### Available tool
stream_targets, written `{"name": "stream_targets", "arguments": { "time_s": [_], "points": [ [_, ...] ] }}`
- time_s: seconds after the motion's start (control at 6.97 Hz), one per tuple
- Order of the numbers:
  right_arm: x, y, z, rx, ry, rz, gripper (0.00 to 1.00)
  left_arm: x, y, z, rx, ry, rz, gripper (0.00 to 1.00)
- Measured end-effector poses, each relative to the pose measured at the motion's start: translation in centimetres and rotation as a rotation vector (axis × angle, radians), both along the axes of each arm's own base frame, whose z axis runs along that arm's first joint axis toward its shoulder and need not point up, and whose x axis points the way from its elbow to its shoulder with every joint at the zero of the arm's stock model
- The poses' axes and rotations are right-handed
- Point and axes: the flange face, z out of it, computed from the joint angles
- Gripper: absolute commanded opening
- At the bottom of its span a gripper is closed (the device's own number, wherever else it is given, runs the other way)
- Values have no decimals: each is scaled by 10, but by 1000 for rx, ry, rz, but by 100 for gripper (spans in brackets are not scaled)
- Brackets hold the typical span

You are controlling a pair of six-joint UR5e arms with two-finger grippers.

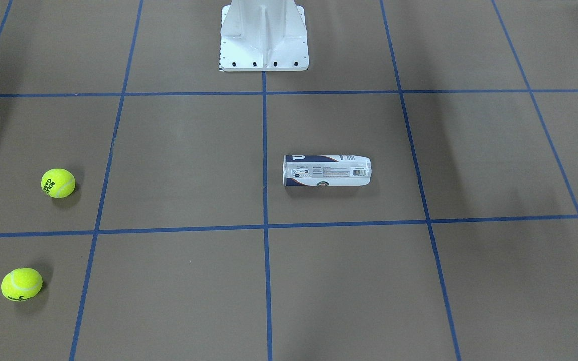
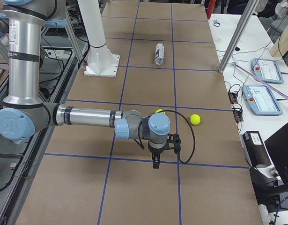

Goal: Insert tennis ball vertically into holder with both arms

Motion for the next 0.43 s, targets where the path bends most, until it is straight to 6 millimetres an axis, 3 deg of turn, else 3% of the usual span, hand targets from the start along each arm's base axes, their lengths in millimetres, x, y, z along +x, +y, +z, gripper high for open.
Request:
{"name": "stream_targets", "arguments": {
  "time_s": [0.43],
  "points": [
    [0,0,-3,5,0,0,100,0,0,0,-1,2,0,100]
  ]
}}
